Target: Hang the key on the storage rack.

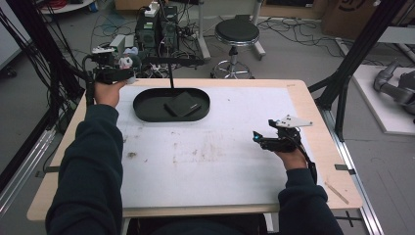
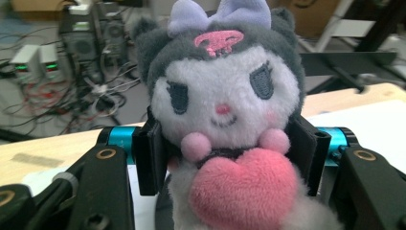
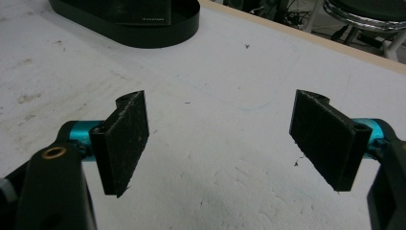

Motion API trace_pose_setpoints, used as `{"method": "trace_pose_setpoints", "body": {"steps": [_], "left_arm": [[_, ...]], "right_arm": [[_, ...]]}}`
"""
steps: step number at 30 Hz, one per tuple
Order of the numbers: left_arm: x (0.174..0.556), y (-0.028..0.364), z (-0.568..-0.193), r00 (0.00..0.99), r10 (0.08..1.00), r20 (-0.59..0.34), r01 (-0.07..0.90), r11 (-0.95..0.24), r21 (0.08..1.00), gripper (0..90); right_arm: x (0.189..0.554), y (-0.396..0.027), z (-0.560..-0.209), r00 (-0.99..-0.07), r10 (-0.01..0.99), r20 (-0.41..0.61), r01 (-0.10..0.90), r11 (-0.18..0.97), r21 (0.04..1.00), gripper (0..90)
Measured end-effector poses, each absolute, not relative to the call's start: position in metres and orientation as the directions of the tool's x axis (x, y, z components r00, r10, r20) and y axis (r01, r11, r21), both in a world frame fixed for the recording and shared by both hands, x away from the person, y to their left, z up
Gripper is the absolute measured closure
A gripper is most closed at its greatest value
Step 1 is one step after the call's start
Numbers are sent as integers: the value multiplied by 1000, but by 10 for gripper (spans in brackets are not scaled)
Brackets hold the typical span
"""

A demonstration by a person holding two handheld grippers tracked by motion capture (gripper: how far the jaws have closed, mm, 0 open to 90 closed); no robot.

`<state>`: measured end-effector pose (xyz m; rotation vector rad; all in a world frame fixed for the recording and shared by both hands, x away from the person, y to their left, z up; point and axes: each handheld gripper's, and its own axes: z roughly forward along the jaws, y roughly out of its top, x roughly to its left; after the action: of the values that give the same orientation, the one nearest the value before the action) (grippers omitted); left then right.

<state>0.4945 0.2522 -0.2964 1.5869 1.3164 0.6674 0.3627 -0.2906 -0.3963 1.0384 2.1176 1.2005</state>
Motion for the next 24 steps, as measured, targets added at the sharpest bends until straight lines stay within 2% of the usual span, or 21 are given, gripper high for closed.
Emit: {"method": "trace_pose_setpoints", "body": {"steps": [8,16,20,24], "left_arm": [[489,265,-318,186,971,-148,478,42,877,410],[489,256,-348,192,971,-144,523,22,852,409],[494,246,-357,224,969,-101,557,-42,830,404],[497,236,-361,221,972,-85,565,-56,823,386]], "right_arm": [[362,-293,-397,-586,810,-38,382,317,868,217],[361,-292,-397,-586,809,-41,382,321,867,216],[361,-291,-397,-588,807,-41,383,323,865,217],[361,-292,-397,-590,806,-41,382,323,866,218]]}}
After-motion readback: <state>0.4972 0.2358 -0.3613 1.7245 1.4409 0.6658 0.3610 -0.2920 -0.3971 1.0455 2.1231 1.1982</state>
